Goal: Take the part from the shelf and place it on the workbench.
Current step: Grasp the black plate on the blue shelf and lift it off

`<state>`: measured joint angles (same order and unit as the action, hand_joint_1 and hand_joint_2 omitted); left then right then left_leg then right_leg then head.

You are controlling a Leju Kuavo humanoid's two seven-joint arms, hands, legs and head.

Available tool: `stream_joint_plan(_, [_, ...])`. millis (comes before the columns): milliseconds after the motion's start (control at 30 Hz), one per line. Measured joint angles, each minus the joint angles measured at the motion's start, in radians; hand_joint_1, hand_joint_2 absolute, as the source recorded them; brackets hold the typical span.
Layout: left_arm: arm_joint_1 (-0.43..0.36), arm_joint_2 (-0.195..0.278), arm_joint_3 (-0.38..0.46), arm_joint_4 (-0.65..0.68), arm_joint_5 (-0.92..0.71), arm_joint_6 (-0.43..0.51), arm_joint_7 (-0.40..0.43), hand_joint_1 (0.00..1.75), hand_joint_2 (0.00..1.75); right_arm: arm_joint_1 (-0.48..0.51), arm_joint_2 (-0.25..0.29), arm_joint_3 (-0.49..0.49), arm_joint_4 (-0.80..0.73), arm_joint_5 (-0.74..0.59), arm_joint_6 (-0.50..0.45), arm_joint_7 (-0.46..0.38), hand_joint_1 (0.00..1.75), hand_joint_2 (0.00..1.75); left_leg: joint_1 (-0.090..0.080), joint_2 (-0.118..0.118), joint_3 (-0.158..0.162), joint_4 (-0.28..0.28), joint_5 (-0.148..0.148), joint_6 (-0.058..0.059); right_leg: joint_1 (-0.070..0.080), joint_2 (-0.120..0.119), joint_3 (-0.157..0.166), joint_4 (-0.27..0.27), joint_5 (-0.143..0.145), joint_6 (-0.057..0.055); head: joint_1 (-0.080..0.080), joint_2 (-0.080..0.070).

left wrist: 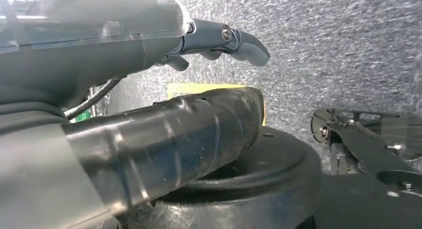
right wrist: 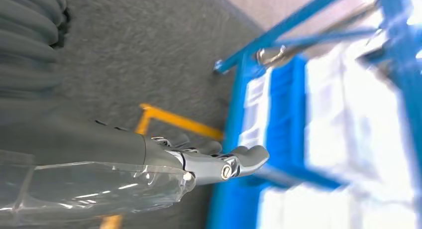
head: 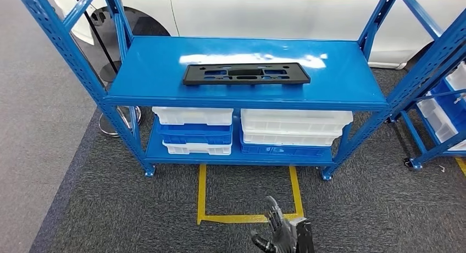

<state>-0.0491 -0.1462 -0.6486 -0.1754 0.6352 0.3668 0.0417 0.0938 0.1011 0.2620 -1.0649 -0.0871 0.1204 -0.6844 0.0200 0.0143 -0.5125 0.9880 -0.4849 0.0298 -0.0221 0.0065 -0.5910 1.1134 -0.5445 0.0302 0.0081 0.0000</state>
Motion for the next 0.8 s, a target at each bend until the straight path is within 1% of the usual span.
stream_joint_plan(67, [-0.002,0.000,-0.005,0.000,0.001,-0.003,0.005,0.00,0.00,0.011,0.000,0.047,-0.044,0.022,-0.032,-0.003,0.00,0.00,0.000,0.003,0.001,-0.001,0.000,0.002,-0.003,-0.001,-0.066,0.124,-0.052,0.005,0.000,0.000])
stream_joint_plan(100, [-0.002,0.000,-0.007,0.000,0.001,-0.005,0.008,0.00,0.00,0.017,-0.001,0.070,-0.064,0.034,-0.050,-0.003,0.00,0.00,0.001,0.003,0.001,-0.001,-0.002,0.001,-0.006,-0.001,-0.091,0.167,-0.060,0.009,0.000,0.000])
stream_joint_plan(133, [-0.003,0.000,-0.008,0.000,0.002,-0.008,0.010,0.00,0.00,0.022,-0.002,0.093,-0.081,0.045,-0.070,-0.003,0.00,0.00,0.002,0.002,0.003,0.001,-0.004,-0.001,-0.009,-0.001,-0.101,0.179,-0.049,0.012,0.000,0.000])
stream_joint_plan(167, [-0.003,-0.001,-0.010,0.001,0.004,-0.010,0.012,0.00,0.00,0.025,-0.003,0.114,-0.097,0.056,-0.091,-0.002,0.00,0.00,0.005,0.002,0.005,0.003,-0.008,-0.006,-0.013,-0.002,-0.093,0.153,-0.020,0.016,0.000,0.000])
stream_joint_plan(200, [-0.003,-0.001,-0.012,0.001,0.006,-0.012,0.013,0.00,0.00,0.026,-0.004,0.135,-0.113,0.068,-0.115,0.002,0.00,0.00,0.008,0.001,0.008,0.007,-0.013,-0.012,-0.017,-0.004,-0.068,0.095,0.021,0.019,0.000,0.000])
stream_joint_plan(233, [-0.003,-0.002,-0.015,0.001,0.008,-0.013,0.014,0.00,0.00,0.026,-0.004,0.155,-0.127,0.080,-0.141,0.008,0.00,0.00,0.010,0.000,0.009,0.012,-0.020,-0.020,-0.018,-0.006,-0.041,0.035,0.048,0.022,0.001,0.000])
stream_joint_plan(267, [-0.004,-0.002,-0.018,0.001,0.011,-0.014,0.015,0.00,0.00,0.026,-0.004,0.175,-0.143,0.093,-0.169,0.015,0.00,0.00,0.010,0.000,0.008,0.019,-0.026,-0.029,-0.017,-0.008,-0.018,-0.015,0.066,0.018,0.000,0.000])
stream_joint_plan(300, [-0.005,-0.002,-0.020,0.002,0.014,-0.014,0.015,0.00,0.00,0.027,-0.005,0.195,-0.158,0.106,-0.197,0.024,0.00,0.00,0.009,0.000,0.007,0.023,-0.031,-0.037,-0.015,-0.009,-0.006,-0.044,0.070,0.012,0.000,0.000])
stream_joint_plan(333, [-0.006,-0.002,-0.023,0.002,0.016,-0.013,0.016,0.00,0.00,0.028,-0.005,0.215,-0.173,0.117,-0.224,0.034,0.00,0.00,0.007,0.000,0.005,0.025,-0.034,-0.045,-0.011,-0.008,-0.004,-0.050,0.063,0.002,0.000,0.000])
stream_joint_plan(367, [-0.007,-0.002,-0.024,0.002,0.019,-0.013,0.017,0.00,0.00,0.030,-0.006,0.234,-0.189,0.127,-0.251,0.044,0.00,0.00,0.007,0.000,0.007,0.024,-0.034,-0.051,-0.008,-0.007,-0.005,-0.051,0.063,-0.010,-0.001,0.000])
stream_joint_plan(400, [-0.008,-0.003,-0.025,0.002,0.022,-0.013,0.018,0.00,0.00,0.032,-0.008,0.252,-0.205,0.134,-0.275,0.055,0.00,0.00,0.009,0.001,0.009,0.021,-0.036,-0.056,-0.008,-0.006,-0.006,-0.052,0.062,-0.018,-0.001,0.000])
stream_joint_plan(433, [-0.009,-0.003,-0.025,0.002,0.025,-0.013,0.019,0.00,0.00,0.031,-0.012,0.269,-0.222,0.139,-0.300,0.065,0.00,0.00,0.011,0.000,0.008,0.027,-0.043,-0.060,-0.007,-0.006,-0.005,-0.054,0.062,-0.027,-0.001,0.000])
stream_joint_plan(467, [-0.009,-0.004,-0.026,0.002,0.028,-0.015,0.021,0.00,0.00,0.030,-0.017,0.286,-0.239,0.142,-0.323,0.076,0.00,0.00,0.012,-0.001,0.000,0.051,-0.059,-0.061,-0.007,-0.006,-0.003,-0.057,0.063,-0.035,-0.001,0.000])
stream_joint_plan(500, [-0.010,-0.004,-0.026,0.003,0.031,-0.017,0.022,0.00,0.00,0.026,-0.023,0.301,-0.255,0.145,-0.346,0.086,0.00,0.00,0.012,-0.002,-0.021,0.095,-0.083,-0.062,-0.006,-0.006,-0.002,-0.059,0.063,-0.042,-0.002,0.000])
stream_joint_plan(567, [-0.009,-0.003,-0.027,0.004,0.035,-0.028,0.025,0.00,0.00,0.019,-0.035,0.329,-0.282,0.156,-0.386,0.099,0.00,0.00,0.009,-0.004,-0.090,0.230,-0.141,-0.058,0.001,-0.007,0.000,-0.060,0.060,-0.052,-0.002,0.000])
stream_joint_plan(600, [-0.009,-0.001,-0.027,0.005,0.036,-0.033,0.026,0.00,0.00,0.016,-0.041,0.343,-0.291,0.163,-0.399,0.101,0.00,0.00,0.007,-0.005,-0.122,0.288,-0.156,-0.055,0.006,-0.006,0.001,-0.059,0.059,-0.054,-0.002,0.000])
stream_joint_plan(633, [-0.009,0.001,-0.028,0.006,0.037,-0.037,0.027,0.00,0.00,0.013,-0.048,0.356,-0.302,0.170,-0.408,0.101,0.00,0.00,0.005,-0.005,-0.142,0.318,-0.154,-0.052,0.010,-0.004,0.003,-0.059,0.058,-0.057,-0.002,0.000])
stream_joint_plan(667, [-0.009,0.002,-0.028,0.006,0.036,-0.041,0.028,0.00,0.00,0.011,-0.055,0.369,-0.313,0.175,-0.412,0.096,0.00,0.00,0.003,-0.005,-0.144,0.307,-0.131,-0.047,0.013,-0.003,0.006,-0.059,0.056,-0.059,-0.002,0.000])
stream_joint_plan(700, [-0.008,0.003,-0.029,0.007,0.036,-0.044,0.029,0.00,0.00,0.009,-0.062,0.382,-0.325,0.178,-0.416,0.091,0.00,0.00,-0.001,-0.006,-0.129,0.262,-0.092,-0.040,0.016,0.000,0.011,-0.059,0.054,-0.060,-0.002,0.000])
stream_joint_plan(733, [-0.008,0.004,-0.029,0.007,0.036,-0.046,0.030,0.00,0.00,0.008,-0.068,0.394,-0.339,0.182,-0.421,0.087,0.00,0.00,-0.004,-0.007,-0.104,0.197,-0.051,-0.031,0.018,0.001,0.015,-0.059,0.052,-0.061,-0.002,0.000])
stream_joint_plan(767, [-0.008,0.005,-0.029,0.008,0.037,-0.049,0.030,0.00,0.00,0.006,-0.075,0.405,-0.351,0.185,-0.425,0.084,0.00,0.00,-0.009,-0.008,-0.080,0.135,-0.020,-0.022,0.021,0.002,0.018,-0.058,0.050,-0.059,-0.001,0.000])
stream_joint_plan(800, [-0.009,0.005,-0.030,0.009,0.037,-0.050,0.030,0.00,0.00,0.003,-0.080,0.415,-0.362,0.189,-0.429,0.083,0.00,0.00,-0.013,-0.008,-0.062,0.089,-0.005,-0.017,0.022,0.003,0.017,-0.057,0.049,-0.056,-0.001,0.000])
